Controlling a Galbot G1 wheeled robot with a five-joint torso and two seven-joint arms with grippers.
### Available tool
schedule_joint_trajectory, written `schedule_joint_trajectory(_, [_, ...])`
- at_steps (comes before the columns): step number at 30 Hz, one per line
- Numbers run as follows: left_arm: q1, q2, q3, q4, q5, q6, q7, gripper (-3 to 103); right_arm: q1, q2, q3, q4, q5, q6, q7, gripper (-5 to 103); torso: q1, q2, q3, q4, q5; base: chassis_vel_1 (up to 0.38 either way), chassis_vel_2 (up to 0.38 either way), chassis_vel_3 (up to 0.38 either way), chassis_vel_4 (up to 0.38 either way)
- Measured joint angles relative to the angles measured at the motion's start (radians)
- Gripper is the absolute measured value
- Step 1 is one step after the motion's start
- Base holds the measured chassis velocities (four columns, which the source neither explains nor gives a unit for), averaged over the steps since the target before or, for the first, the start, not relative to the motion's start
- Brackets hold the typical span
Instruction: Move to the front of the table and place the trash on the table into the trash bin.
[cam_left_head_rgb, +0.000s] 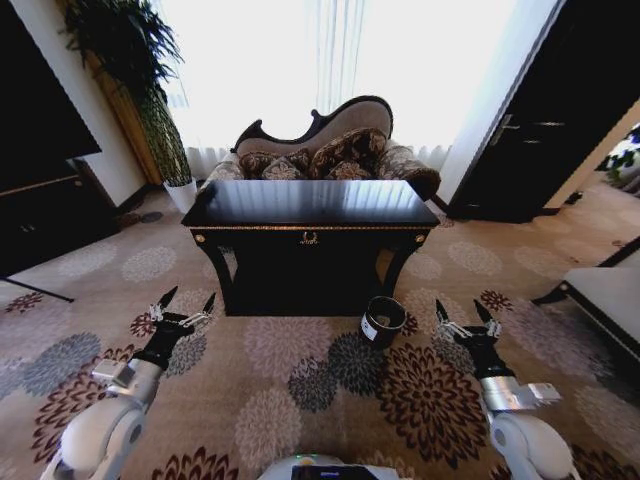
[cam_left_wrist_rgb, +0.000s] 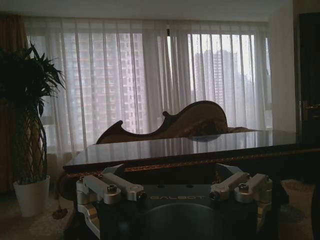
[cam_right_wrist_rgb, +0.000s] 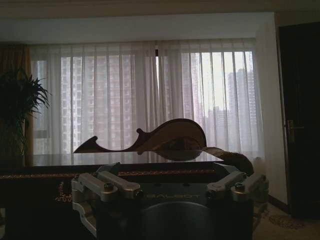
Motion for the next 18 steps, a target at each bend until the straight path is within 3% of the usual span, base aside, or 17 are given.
schedule_joint_trajectory(18, [0.000,0.000,0.000,0.000,0.000,0.000,0.000,100,0.000,0.000,0.000,0.000,0.000,0.000,0.000,100,0.000,0.000,0.000,0.0000,0.0000,0.137,-0.132,-0.138,0.141])
